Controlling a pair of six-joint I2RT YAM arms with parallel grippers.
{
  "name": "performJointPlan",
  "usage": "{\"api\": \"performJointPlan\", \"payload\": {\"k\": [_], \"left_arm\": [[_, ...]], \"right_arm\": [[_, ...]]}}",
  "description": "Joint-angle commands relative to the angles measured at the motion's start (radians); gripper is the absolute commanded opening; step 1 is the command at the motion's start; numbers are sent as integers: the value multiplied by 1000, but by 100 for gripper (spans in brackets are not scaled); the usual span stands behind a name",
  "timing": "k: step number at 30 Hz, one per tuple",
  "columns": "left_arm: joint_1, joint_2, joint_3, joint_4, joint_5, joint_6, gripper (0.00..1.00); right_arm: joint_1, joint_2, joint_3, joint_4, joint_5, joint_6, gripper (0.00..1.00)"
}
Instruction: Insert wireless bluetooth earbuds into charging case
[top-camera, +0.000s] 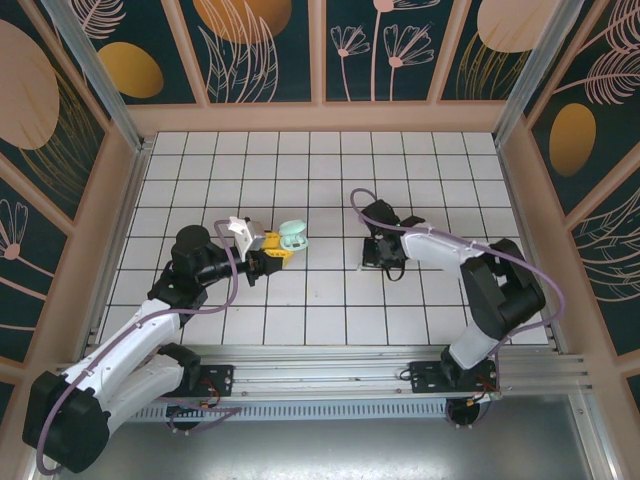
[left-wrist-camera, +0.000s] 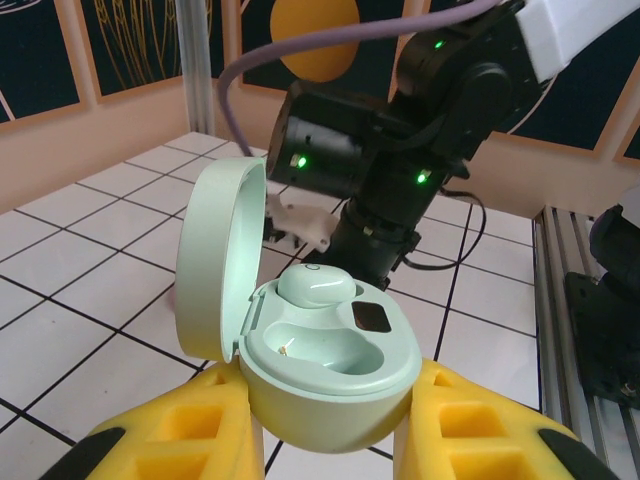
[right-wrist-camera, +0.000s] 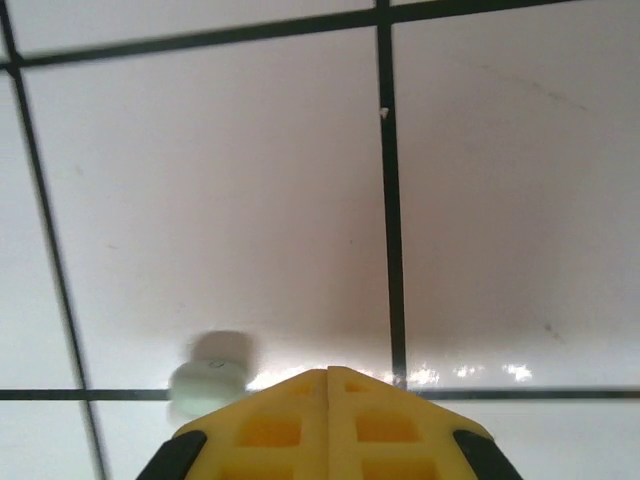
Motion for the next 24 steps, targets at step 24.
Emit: {"api": "performJointPlan", "payload": {"k": [24], "left_arm": [[-3, 16, 14, 81, 30, 1, 8]], "right_arm": [[78, -29, -125, 180, -112, 411, 37]]}}
